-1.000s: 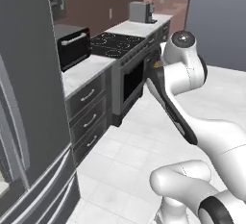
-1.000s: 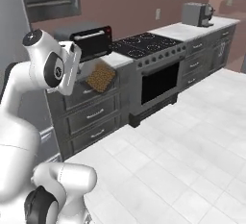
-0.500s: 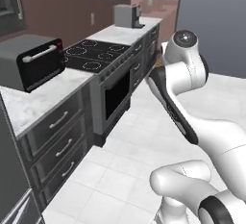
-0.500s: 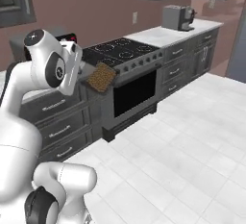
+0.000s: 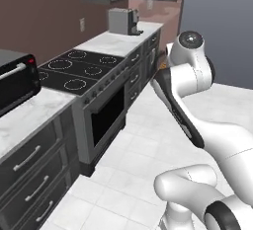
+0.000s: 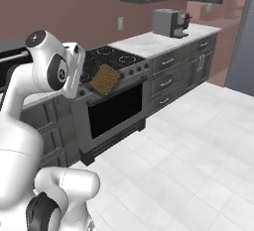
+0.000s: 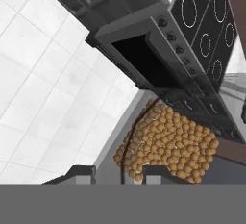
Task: Pick the jar and candle from the dining table and place them in the open cabinet. Close the cabinet after placing the objects.
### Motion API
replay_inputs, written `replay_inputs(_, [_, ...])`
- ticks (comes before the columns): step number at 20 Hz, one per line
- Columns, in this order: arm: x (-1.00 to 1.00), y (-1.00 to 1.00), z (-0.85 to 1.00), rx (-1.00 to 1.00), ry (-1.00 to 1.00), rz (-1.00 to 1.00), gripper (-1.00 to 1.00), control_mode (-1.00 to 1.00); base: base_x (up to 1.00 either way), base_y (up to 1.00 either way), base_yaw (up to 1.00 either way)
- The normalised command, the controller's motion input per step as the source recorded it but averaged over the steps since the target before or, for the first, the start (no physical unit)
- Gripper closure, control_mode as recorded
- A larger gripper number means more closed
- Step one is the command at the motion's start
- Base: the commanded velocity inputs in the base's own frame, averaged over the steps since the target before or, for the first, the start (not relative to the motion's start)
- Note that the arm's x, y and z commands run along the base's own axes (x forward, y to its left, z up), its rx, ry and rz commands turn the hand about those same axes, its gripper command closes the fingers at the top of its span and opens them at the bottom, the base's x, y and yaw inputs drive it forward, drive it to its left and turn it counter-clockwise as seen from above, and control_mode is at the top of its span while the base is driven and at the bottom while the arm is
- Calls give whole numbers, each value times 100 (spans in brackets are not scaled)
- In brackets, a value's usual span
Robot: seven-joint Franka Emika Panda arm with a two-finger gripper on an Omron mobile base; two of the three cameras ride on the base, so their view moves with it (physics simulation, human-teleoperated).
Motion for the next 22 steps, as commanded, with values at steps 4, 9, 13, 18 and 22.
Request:
replay_inputs(4, [0,0,0,0,0,0,100,100,100,-46,9])
replay_inputs(9, [0,0,0,0,0,0,100,100,100,-43,14])
replay_inputs(13, [0,0,0,0,0,0,100,100,100,-41,18])
replay_inputs(18, [0,0,0,0,0,0,100,100,100,-47,21])
replay_inputs(22, [0,0,0,0,0,0,100,100,100,-47,26])
